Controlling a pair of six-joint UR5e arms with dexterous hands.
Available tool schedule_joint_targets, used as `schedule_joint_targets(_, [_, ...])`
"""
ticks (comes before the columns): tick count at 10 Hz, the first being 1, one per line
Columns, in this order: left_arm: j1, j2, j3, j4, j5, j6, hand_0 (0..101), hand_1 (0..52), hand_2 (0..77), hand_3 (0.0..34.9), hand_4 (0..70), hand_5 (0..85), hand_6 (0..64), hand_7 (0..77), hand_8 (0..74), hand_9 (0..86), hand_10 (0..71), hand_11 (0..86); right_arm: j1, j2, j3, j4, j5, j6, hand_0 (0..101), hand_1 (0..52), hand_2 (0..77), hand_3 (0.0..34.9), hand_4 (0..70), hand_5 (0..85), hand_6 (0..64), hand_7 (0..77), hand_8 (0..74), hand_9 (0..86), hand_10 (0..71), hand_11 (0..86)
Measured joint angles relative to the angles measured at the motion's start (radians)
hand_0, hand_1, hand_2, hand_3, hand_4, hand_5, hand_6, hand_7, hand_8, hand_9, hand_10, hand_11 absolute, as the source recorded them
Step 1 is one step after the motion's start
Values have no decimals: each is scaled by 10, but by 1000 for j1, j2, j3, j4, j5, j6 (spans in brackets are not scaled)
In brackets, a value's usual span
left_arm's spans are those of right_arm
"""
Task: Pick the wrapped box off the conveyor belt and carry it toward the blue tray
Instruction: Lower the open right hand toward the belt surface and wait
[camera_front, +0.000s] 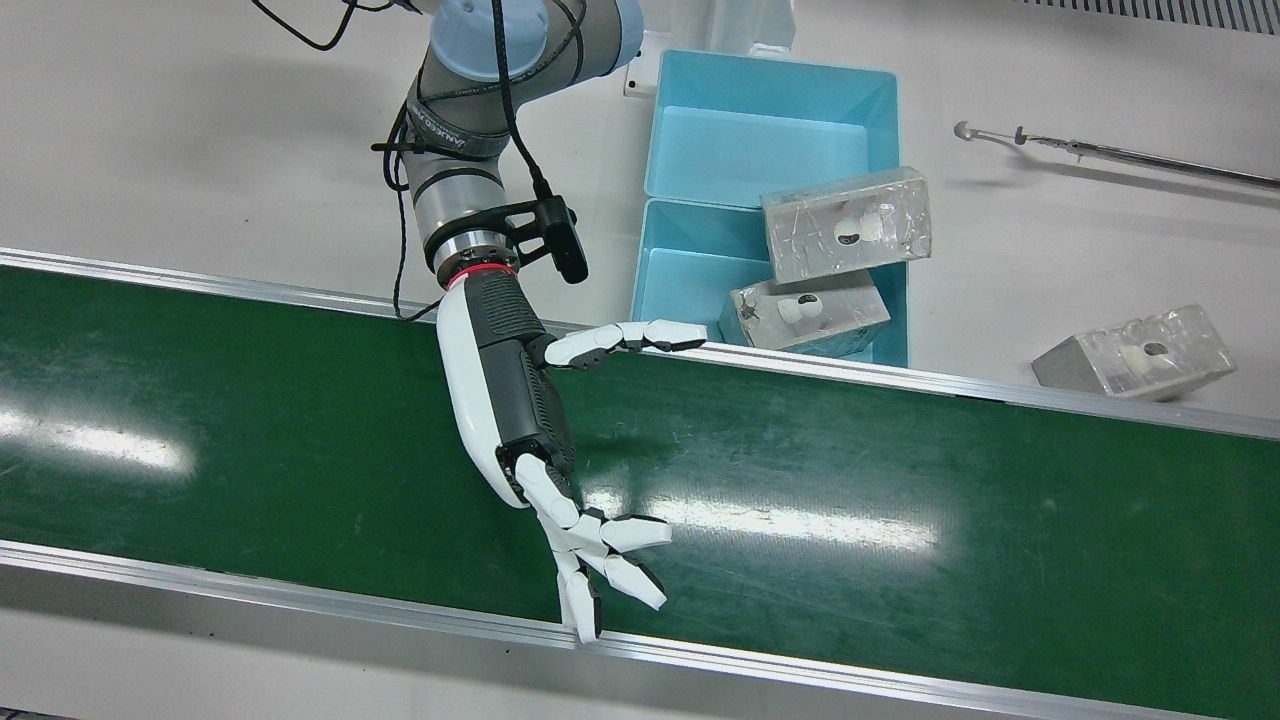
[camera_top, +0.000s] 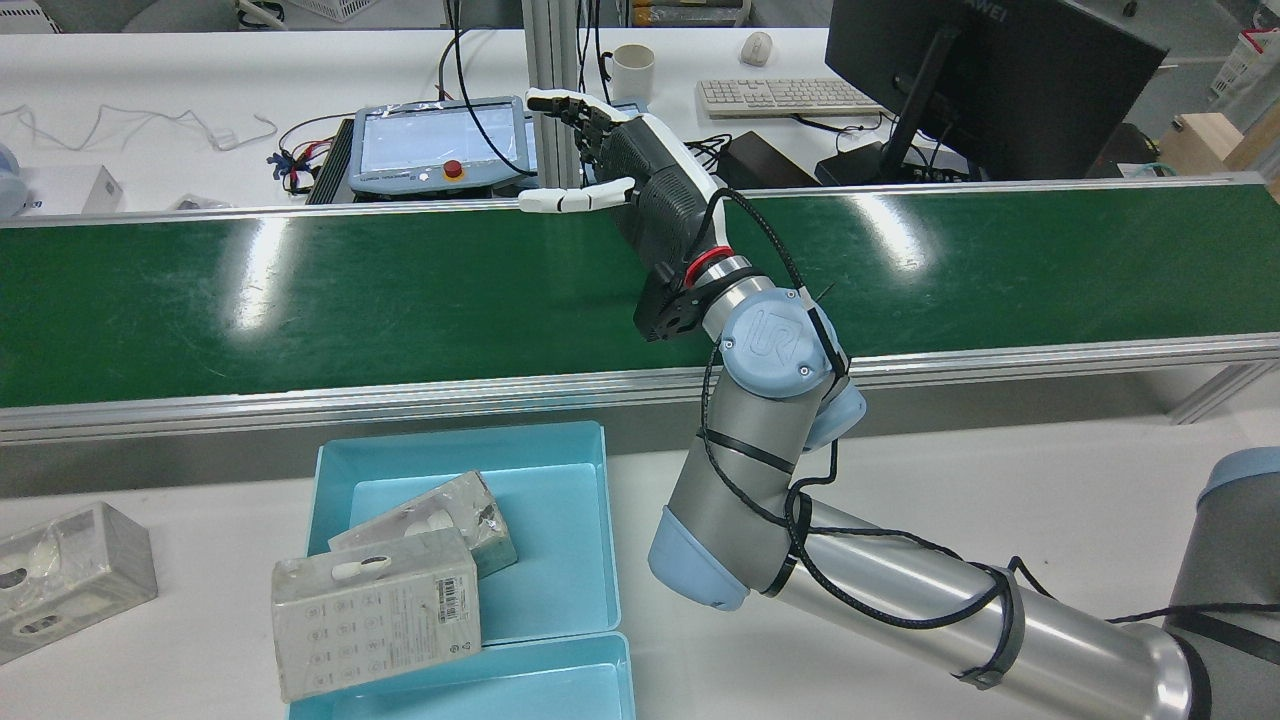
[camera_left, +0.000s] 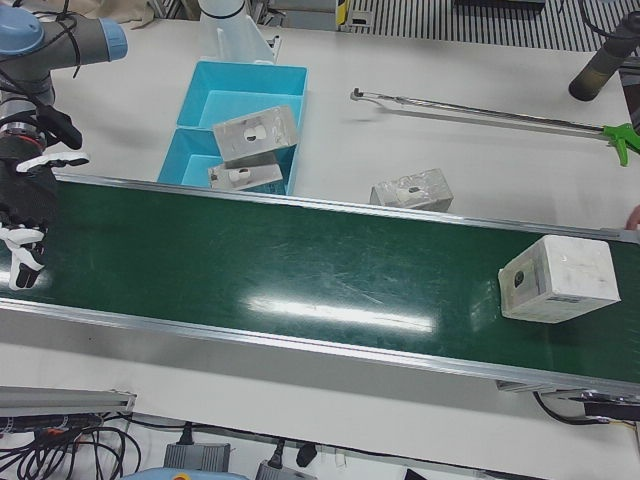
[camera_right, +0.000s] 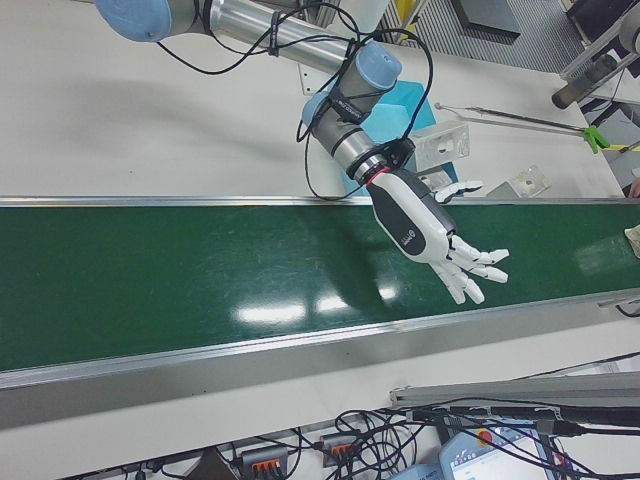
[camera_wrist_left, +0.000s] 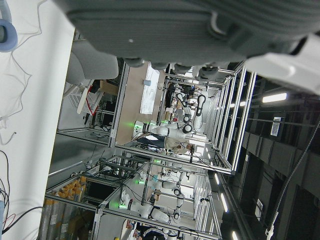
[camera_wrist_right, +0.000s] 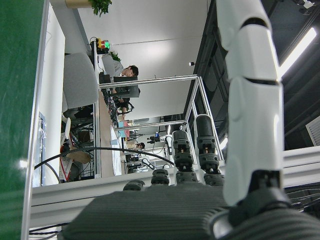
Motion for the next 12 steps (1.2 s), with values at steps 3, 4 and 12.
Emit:
schedule_joint_targets(3, [0, 0, 0, 0, 0, 0, 0, 0, 5, 0, 0, 11, 5, 5, 5, 0, 5, 5, -2, -1, -18, 13, 0, -2, 490, 158, 164, 5, 169, 273, 71, 98, 11, 44, 0, 11])
schedule_joint_targets(4, [0, 0, 0, 0, 0, 0, 0, 0, 5, 0, 0, 11, 5, 5, 5, 0, 5, 5, -3, -1, -28, 16, -2, -3, 490, 158, 164, 5, 169, 273, 71, 98, 27, 44, 0, 5])
schedule_joint_targets(12, [0, 0, 0, 0, 0, 0, 0, 0, 5, 0, 0, 11, 5, 0, 5, 0, 5, 5, -27, -28, -15, -2, -18, -2, 508, 196, 180, 5, 185, 295, 76, 109, 27, 54, 0, 5])
